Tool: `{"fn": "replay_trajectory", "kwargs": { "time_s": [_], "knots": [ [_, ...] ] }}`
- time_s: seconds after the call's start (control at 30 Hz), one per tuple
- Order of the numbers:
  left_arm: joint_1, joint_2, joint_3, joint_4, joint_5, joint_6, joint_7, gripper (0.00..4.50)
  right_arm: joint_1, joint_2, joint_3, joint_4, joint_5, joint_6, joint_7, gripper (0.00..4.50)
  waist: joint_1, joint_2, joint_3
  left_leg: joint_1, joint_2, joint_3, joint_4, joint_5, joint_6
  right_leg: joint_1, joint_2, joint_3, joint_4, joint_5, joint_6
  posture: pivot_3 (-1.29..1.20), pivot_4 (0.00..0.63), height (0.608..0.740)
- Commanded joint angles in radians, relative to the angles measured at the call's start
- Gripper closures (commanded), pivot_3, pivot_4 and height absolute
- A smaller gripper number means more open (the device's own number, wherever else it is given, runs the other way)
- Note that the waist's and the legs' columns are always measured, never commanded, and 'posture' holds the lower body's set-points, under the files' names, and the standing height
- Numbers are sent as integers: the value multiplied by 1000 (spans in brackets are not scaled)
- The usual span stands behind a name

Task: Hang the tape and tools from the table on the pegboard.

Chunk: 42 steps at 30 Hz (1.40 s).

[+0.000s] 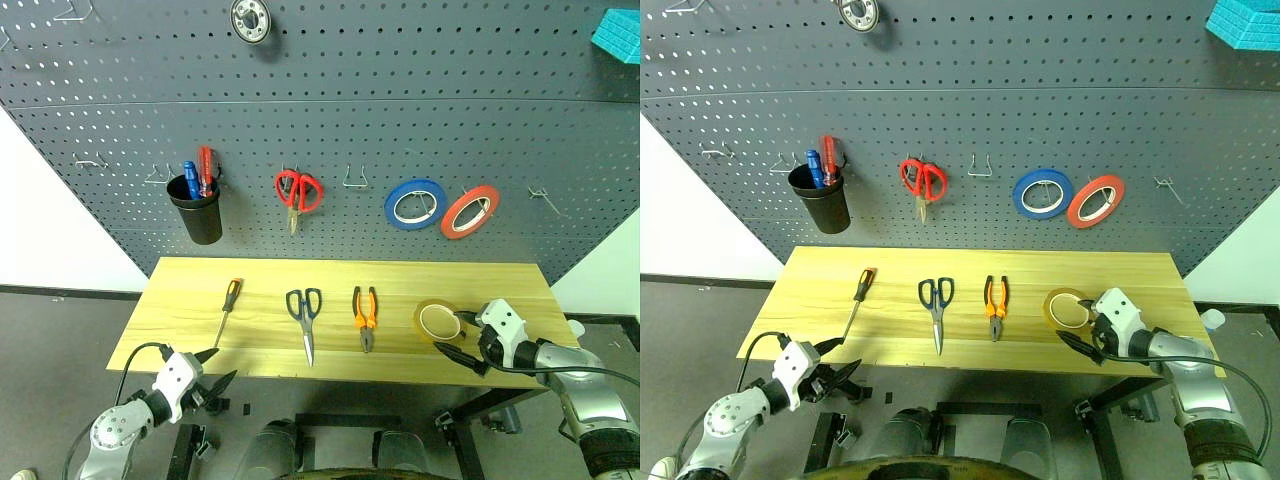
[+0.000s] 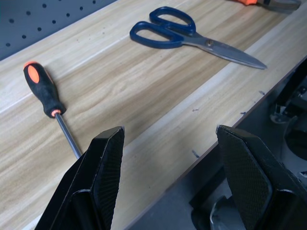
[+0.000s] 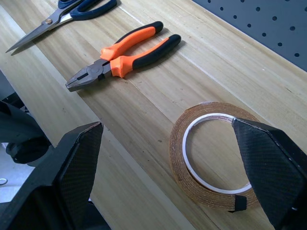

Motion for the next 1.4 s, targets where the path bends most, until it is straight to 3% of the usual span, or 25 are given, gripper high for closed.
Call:
{"fn": "replay_trajectory", "kwargs": {
  "time_s": [0.03,1.13,1.4],
  "knots": [
    [2,10,5,-39,-13,7,-3,1320,-2,-22,-21,-26,12,-11,3,0,0,0,0,0,0,0,0,0,0,0,0,0,0,0,0,-64,30,740],
    [32,7,1,-181,-10,101,20,1320,-24,-15,-2,51,-13,-70,-4,0,0,-1,2,0,0,0,0,0,0,1,0,0,-1,0,0,-56,25,740],
    [-52,-40,-71,-260,-5,185,1,1320,-69,12,54,33,-62,-31,-42,0,2,-2,2,0,0,0,0,0,0,1,0,0,-1,0,0,-48,27,740]
  ]
}}
